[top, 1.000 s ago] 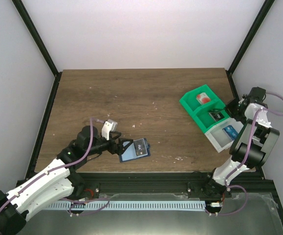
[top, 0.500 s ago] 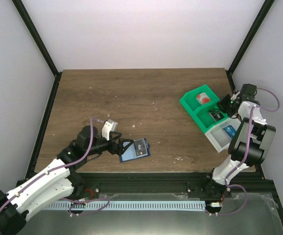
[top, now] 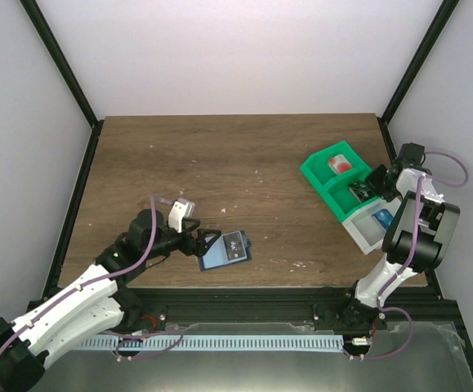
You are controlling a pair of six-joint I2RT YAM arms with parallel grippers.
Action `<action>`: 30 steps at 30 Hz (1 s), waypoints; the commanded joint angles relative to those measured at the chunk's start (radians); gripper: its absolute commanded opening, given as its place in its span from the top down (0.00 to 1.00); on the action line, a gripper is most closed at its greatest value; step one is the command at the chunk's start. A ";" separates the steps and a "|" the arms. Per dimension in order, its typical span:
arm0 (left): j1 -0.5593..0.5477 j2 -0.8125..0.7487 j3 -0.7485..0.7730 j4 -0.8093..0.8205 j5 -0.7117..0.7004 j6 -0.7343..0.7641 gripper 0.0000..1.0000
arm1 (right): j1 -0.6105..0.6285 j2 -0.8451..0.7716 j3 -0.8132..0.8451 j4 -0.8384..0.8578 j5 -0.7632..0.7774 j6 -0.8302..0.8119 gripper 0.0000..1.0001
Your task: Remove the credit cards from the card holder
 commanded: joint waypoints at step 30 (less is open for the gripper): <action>0.023 0.144 -0.082 0.190 0.074 -0.241 0.27 | 0.279 -0.464 -0.211 0.036 -0.167 -0.001 0.71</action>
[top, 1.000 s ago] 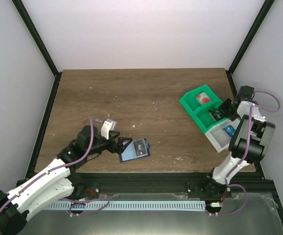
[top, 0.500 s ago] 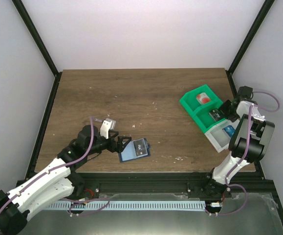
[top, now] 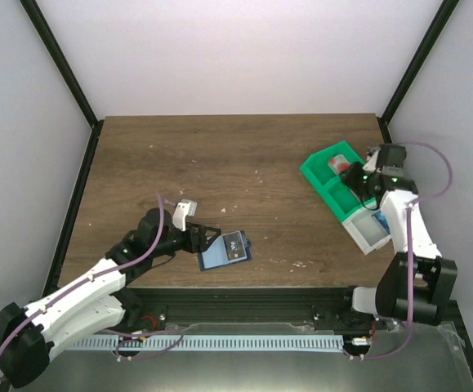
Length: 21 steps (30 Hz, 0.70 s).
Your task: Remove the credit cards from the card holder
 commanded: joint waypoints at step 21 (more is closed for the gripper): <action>0.043 0.473 -0.201 0.594 0.134 -0.391 0.58 | 0.907 0.024 -0.349 0.386 -0.136 0.182 0.77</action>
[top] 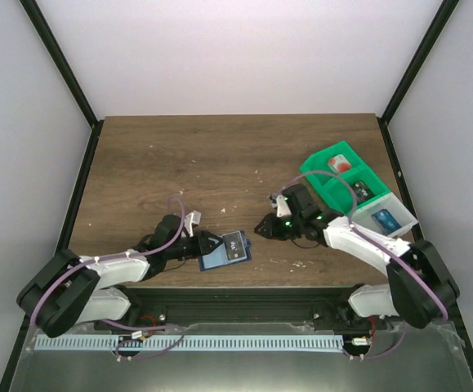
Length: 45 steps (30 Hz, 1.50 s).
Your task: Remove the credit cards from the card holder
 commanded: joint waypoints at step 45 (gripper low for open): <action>-0.005 0.043 -0.038 0.013 0.000 0.029 0.63 | 0.287 0.172 0.051 0.133 0.147 0.122 0.87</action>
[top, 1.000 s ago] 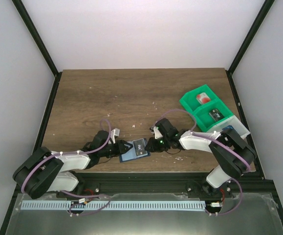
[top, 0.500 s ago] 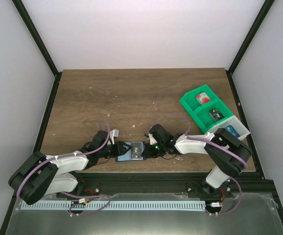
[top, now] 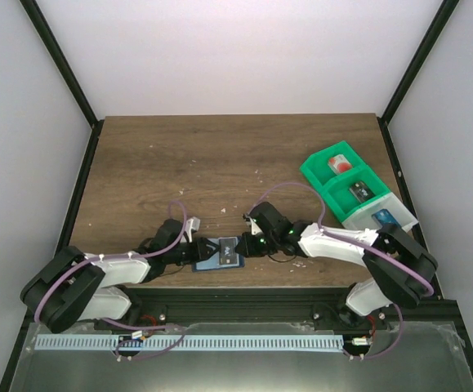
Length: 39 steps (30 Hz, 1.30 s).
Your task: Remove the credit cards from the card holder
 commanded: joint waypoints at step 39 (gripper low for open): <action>-0.005 0.069 -0.026 0.150 0.070 -0.039 1.00 | 0.008 0.162 -0.055 0.121 0.032 0.015 0.98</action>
